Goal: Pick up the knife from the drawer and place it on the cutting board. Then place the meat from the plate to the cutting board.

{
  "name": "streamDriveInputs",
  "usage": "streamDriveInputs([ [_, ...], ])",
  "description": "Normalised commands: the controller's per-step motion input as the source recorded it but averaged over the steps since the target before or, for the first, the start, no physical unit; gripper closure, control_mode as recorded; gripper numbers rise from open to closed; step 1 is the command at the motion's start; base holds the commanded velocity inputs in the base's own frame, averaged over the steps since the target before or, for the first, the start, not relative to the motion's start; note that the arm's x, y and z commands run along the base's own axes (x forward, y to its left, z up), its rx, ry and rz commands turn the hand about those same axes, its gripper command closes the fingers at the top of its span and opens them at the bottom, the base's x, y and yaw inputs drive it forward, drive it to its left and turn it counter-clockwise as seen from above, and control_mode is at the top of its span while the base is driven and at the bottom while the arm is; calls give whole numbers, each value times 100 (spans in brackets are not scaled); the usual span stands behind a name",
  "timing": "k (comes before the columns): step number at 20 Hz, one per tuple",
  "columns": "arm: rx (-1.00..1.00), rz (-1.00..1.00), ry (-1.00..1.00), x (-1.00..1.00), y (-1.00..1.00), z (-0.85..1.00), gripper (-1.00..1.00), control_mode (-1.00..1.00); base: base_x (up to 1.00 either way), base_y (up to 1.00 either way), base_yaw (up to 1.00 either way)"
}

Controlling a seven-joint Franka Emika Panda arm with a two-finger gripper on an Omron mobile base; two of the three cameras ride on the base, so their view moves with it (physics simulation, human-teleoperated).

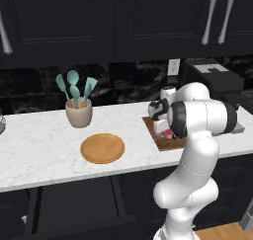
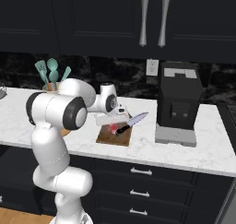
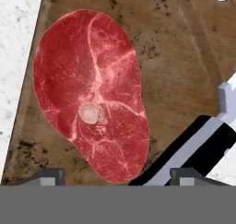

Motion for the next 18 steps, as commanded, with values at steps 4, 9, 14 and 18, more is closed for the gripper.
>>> streamDriveInputs([
  [4,-1,0,-8,0,0,35,-100,-100,0,0,0],
  [9,-1,0,-13,0,21,79,-100,-100,0,0,0],
  [14,0,0,-17,-46,27,78,-100,-100,0,0,0],
  [18,0,0,-21,-75,33,73,-100,-100,0,0,0],
])
